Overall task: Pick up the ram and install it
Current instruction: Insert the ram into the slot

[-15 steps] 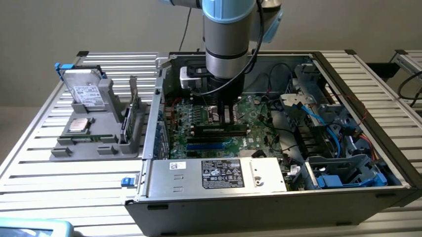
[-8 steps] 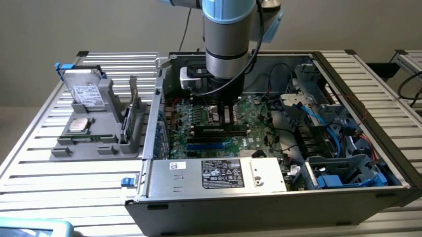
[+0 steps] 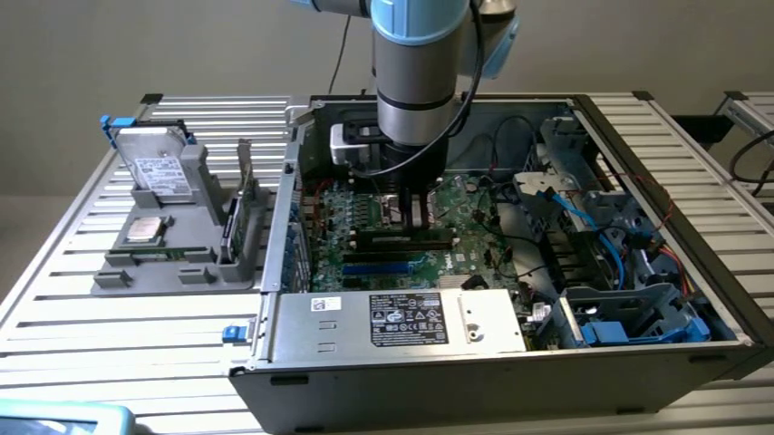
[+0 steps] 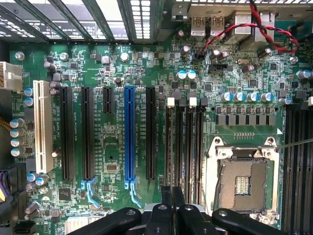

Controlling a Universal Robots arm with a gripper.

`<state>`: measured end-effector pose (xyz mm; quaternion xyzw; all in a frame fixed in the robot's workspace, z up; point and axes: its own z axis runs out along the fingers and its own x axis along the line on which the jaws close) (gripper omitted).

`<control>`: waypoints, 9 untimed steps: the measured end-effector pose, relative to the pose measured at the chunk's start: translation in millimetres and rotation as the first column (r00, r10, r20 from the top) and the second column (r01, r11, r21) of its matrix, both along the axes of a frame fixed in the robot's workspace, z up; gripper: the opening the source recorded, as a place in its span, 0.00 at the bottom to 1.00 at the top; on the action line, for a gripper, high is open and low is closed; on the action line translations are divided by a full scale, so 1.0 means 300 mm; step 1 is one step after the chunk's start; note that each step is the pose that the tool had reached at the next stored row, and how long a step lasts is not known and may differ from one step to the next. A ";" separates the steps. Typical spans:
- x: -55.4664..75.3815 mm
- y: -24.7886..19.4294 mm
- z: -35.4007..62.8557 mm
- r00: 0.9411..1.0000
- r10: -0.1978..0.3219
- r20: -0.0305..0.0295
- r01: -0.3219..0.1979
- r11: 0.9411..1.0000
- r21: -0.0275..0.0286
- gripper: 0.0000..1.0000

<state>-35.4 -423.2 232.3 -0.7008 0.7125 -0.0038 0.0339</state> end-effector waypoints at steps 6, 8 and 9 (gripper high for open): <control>0.000 0.000 -0.005 1.000 0.000 0.000 0.000 1.000 0.000 0.12; 0.000 0.000 -0.005 1.000 0.000 0.000 0.000 1.000 0.000 0.12; 0.000 0.000 -0.005 1.000 0.000 0.000 0.000 1.000 0.000 0.12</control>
